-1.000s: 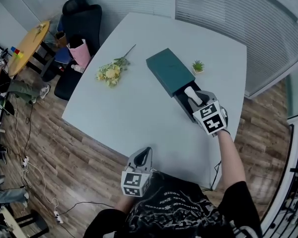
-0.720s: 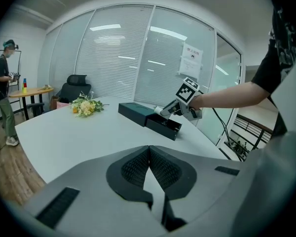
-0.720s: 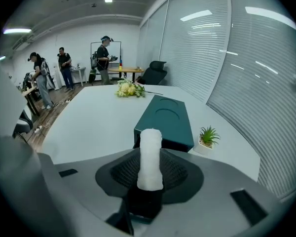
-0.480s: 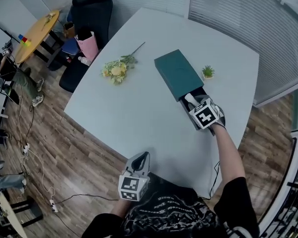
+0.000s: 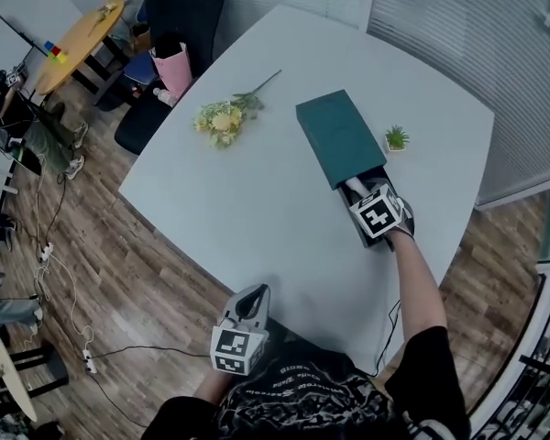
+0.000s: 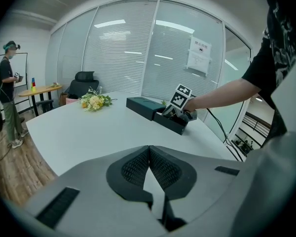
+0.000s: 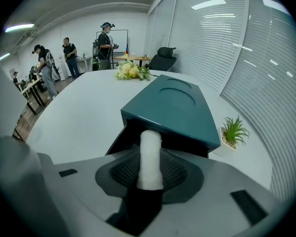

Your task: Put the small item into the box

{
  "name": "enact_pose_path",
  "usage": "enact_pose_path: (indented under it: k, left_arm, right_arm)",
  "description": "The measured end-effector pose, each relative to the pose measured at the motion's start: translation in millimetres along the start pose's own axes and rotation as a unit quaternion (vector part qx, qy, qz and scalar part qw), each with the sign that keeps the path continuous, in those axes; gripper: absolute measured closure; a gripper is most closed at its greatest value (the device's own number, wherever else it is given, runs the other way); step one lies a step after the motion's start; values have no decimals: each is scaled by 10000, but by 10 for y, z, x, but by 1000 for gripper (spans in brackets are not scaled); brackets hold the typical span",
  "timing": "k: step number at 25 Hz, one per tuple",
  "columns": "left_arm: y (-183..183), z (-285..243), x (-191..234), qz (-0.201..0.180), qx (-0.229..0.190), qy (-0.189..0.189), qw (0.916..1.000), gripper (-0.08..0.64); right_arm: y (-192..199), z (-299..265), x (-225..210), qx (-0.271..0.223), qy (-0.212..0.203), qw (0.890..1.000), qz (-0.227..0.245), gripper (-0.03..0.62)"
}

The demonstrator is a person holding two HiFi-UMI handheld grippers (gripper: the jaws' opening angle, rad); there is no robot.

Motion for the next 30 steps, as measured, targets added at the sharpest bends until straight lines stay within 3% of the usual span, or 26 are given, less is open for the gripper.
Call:
enact_pose_path:
  k: [8, 12, 16, 30]
  left_arm:
    - [23, 46, 16, 11, 10, -124, 9999, 543]
    - [25, 98, 1, 39, -89, -131, 9999, 543]
    - [34, 138, 14, 51, -205, -121, 9997, 543]
    - [-15, 332, -70, -152, -681, 357, 9969, 543]
  right_arm:
    - [-1, -70, -27, -39, -20, 10000, -81, 450]
    - [55, -54, 10, 30, 28, 9999, -127, 371]
    - [61, 55, 11, -215, 81, 9986, -483, 311]
    - [1, 1204, 329, -1201, 200, 9902, -679, 311]
Point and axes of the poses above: the fingertips, and each gripper's own axes: z backward along the fingers, x to its left, y out of its underside, the point moved 10 cm from there along z, backward along the fingers, and after that the axes turned 7 degrees about -z, right-handed, at the moved point
